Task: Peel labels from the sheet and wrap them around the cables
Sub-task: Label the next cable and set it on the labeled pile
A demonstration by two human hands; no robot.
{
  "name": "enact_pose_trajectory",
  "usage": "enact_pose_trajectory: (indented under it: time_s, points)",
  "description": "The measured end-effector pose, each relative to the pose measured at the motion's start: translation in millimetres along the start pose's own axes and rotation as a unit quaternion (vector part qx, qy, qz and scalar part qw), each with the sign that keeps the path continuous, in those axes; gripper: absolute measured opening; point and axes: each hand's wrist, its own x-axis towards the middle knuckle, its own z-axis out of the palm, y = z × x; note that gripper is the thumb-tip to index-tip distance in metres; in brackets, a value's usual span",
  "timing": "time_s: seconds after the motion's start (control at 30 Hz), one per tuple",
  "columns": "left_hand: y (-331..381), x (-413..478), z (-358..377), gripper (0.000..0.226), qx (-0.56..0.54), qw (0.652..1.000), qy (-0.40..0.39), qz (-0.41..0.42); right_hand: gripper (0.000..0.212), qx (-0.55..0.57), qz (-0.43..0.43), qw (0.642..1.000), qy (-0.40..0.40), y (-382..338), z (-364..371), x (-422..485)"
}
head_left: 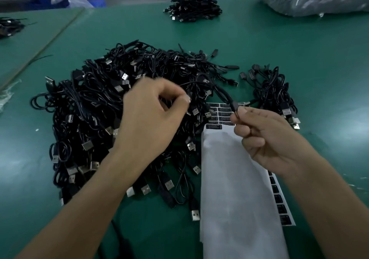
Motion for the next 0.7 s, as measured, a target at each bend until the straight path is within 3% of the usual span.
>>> enact_pose_trajectory:
  time_s: [0.07, 0.13, 0.2, 0.3, 0.37, 0.5, 0.63, 0.7]
  points:
    - [2.7, 0.2, 2.1, 0.03, -0.121, 0.976, -0.141, -0.113, 0.014, 0.005, 0.015, 0.999, -0.044, -2.1, -0.5, -2.4]
    - [4.1, 1.5, 6.7, 0.058, -0.254, 0.914, -0.22, -0.226, 0.015, -0.022, 0.033, 0.995, -0.095, -4.5, -2.5, -4.7]
    - [0.7, 4.0, 9.4, 0.064, -0.377, 0.866, -0.177, -0.278, 0.012, -0.058, 0.05, 0.987, -0.143, -6.8, -5.0, -7.0]
    - [-5.7, 9.3, 6.4, 0.055, -0.51, 0.8, -0.054, -0.313, 0.013, -0.119, 0.058, 0.969, -0.209, -10.4, -8.8, -11.5]
    - [-7.8, 10.6, 5.8, 0.049, -0.525, 0.791, -0.017, -0.314, 0.01, -0.176, 0.046, 0.95, -0.255, -10.7, -9.4, -13.6]
    - [-9.3, 9.0, 7.8, 0.024, -0.49, 0.816, 0.053, -0.303, 0.007, -0.241, 0.061, 0.908, -0.337, -4.5, -7.3, -13.5]
    - [-8.5, 10.9, 5.3, 0.021, -0.52, 0.788, 0.103, -0.312, 0.006, -0.26, 0.077, 0.908, -0.32, 1.5, -6.5, -11.1]
    - [-7.6, 11.0, 4.9, 0.026, -0.519, 0.794, 0.1, -0.3, 0.006, -0.273, 0.083, 0.905, -0.317, 2.0, -8.7, -10.8]
